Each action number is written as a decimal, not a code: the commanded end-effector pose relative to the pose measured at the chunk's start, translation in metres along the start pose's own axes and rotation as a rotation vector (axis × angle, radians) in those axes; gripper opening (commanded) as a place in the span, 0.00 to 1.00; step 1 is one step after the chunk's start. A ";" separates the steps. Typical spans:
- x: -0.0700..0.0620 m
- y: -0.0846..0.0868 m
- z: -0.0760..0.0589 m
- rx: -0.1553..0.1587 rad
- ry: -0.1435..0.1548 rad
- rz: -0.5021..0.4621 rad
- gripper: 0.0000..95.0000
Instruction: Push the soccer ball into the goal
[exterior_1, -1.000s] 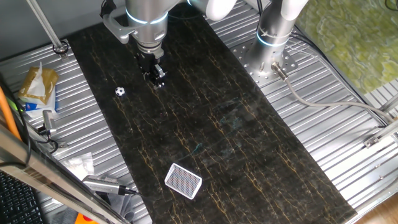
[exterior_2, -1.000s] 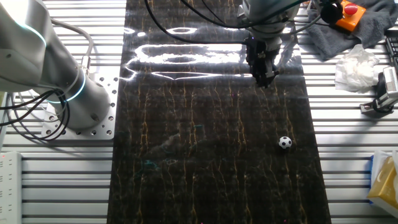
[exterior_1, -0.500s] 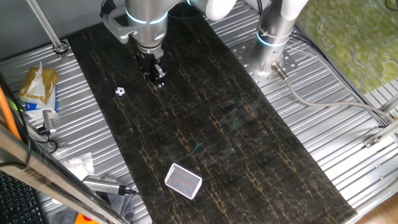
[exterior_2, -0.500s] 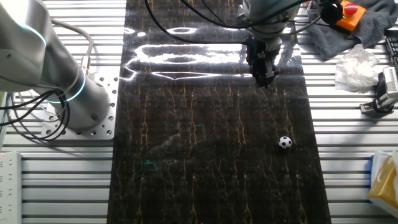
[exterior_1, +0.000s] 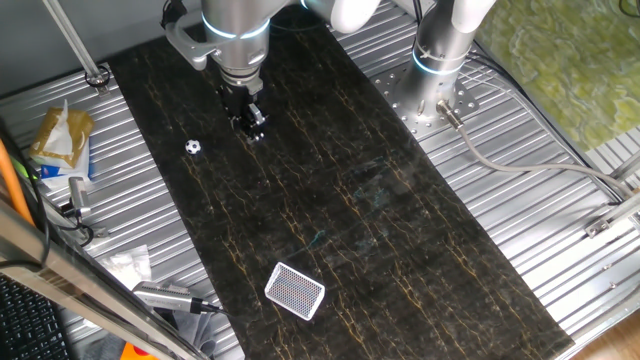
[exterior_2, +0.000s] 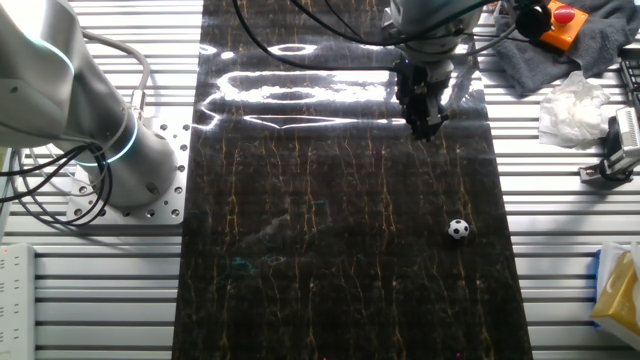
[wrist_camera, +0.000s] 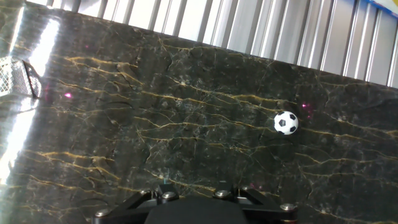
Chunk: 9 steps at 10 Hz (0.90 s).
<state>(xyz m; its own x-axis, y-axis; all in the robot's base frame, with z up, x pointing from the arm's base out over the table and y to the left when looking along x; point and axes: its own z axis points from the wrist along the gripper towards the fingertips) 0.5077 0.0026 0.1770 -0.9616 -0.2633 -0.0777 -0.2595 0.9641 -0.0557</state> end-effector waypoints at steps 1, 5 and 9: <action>0.000 0.000 0.000 0.000 0.001 -0.001 0.40; -0.001 0.000 -0.001 0.000 0.001 0.000 0.40; -0.002 0.001 -0.001 -0.002 0.001 0.002 0.40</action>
<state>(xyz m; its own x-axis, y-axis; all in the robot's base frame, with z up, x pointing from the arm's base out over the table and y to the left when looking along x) 0.5102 0.0040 0.1786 -0.9625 -0.2601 -0.0776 -0.2565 0.9651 -0.0534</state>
